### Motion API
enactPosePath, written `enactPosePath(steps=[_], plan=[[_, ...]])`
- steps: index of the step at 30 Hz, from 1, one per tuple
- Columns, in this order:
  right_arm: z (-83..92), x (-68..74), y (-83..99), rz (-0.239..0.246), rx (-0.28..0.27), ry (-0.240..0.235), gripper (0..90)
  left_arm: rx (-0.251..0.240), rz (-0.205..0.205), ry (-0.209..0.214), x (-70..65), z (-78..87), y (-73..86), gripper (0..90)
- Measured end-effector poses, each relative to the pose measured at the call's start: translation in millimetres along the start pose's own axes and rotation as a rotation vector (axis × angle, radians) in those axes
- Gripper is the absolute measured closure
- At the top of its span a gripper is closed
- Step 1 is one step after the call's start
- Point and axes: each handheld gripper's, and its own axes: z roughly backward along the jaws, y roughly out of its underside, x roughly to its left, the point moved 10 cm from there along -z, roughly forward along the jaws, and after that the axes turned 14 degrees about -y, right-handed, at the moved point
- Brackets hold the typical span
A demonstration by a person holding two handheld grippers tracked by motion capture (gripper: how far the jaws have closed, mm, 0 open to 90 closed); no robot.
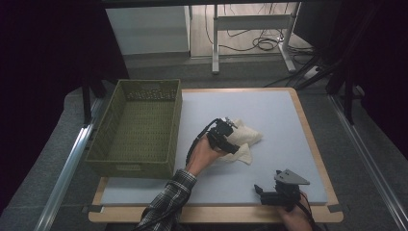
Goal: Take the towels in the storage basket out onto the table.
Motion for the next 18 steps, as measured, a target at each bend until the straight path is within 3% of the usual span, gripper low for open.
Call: enactPosePath(steps=[3,8,15,18], plan=[[0.0,0.0,0.1,0.001,0.000,0.001,0.7,-0.038,0.041,-0.008,4.7,12.0,0.4,21.6],[0.0,0.2,0.0,0.001,-0.001,-0.002,0.7,-0.063,0.067,-0.006,7.4,21.9,6.2,19.8],[0.4,0.5,0.2,0.005,-0.001,-0.005,0.7,-0.091,0.105,-0.011,8.2,30.6,23.8,18.3],[0.6,0.9,0.4,0.004,0.001,-0.004,0.7,-0.094,0.106,-0.033,8.0,33.0,35.7,15.7]])
